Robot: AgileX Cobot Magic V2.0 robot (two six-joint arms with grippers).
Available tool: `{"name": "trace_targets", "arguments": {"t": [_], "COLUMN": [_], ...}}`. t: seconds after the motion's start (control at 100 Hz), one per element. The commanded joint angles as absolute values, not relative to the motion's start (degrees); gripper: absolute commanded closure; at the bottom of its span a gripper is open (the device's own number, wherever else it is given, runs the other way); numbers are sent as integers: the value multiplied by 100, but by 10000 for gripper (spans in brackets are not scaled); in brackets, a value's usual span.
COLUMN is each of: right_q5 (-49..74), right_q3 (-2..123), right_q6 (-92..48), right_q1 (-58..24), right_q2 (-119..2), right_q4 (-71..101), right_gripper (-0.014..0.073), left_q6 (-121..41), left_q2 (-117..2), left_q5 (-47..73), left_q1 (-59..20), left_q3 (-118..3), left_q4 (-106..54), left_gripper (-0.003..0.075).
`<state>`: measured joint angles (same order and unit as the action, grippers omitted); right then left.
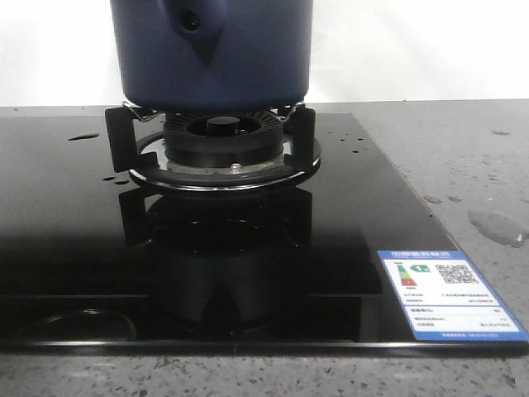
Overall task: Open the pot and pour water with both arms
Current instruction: 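Set the bowl back on the counter with right gripper and open it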
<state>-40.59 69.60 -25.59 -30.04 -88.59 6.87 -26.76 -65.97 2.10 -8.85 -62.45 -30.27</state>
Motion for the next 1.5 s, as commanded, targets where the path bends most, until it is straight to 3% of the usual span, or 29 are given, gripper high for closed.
{"name": "trace_targets", "arguments": {"t": [0.0,0.25,0.42,0.63,0.8,1.02,1.49], "right_q5": [-3528,579,3577,5973,6047,5505,5182], "right_q3": [7345,8394,8989,8885,8237,7542,7460], "right_q6": [-2563,-2563,-1676,-1023,-955,-955,-955], "right_q1": [-2974,-2412,-1305,118,664,733,733], "right_q2": [-8371,-7925,-7902,-8013,-8035,-8071,-8590], "right_q4": [678,1122,1194,1107,1107,1067,967], "right_gripper": [649,649,648,648,648,648,648], "left_q6": [-2673,-2673,-2673,-2673,-2673,-2673,-2673], "left_q2": [-6414,-6414,-6414,-6448,-6601,-6753,-6753], "left_q5": [-272,-369,-533,-699,-790,-790,-827], "left_q1": [-1031,-1724,-2293,-2851,-3140,-3200,-3200], "left_q3": [-6453,-6453,-6453,-6453,-6453,-6453,-6453], "left_q4": [-3055,-3016,-3016,-3016,-3016,-3016,-3007], "left_gripper": [375,375,375,375,375,375,375]}}
